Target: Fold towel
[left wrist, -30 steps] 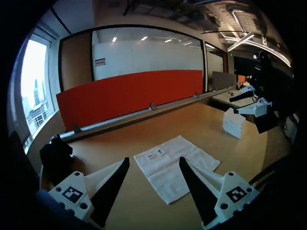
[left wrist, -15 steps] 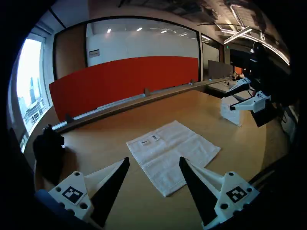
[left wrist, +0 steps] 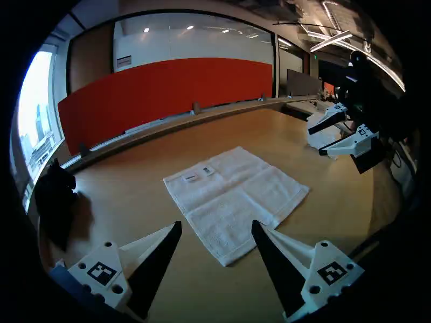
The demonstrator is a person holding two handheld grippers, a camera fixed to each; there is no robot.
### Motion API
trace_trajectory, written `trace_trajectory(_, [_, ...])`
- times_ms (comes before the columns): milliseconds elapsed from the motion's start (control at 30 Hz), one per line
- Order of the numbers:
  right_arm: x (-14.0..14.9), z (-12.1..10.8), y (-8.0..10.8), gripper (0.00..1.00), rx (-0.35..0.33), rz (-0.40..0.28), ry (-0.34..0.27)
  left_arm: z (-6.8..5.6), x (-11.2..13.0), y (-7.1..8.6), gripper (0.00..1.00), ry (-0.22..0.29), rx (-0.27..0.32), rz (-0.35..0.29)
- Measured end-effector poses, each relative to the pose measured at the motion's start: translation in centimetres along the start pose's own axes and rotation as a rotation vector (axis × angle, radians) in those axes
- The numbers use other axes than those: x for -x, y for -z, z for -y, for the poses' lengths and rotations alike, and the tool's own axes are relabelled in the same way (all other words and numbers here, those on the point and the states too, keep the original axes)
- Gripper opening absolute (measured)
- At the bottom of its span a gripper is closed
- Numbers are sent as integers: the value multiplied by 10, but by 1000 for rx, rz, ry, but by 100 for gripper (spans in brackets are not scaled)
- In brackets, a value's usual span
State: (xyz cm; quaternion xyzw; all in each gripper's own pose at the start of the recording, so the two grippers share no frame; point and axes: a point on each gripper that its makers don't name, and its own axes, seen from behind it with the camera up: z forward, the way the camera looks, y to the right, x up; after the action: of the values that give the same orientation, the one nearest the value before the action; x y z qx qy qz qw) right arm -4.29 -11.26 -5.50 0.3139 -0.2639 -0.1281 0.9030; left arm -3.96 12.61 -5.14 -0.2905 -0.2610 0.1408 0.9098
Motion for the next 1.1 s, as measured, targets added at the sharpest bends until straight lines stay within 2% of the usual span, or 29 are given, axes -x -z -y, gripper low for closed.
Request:
trace_trajectory(300, [34,5,-22,100,-22,59,-3,-7,31,-23,96,-28,35,73])
trace_trajectory(700, [75,14,-44,100,-56,136,-9,-11,65,-50,96,-19,73,152])
trace_trajectory(1100, [104,19,-53,100,-87,196,-7,-13,95,-63,96,-27,73,223])
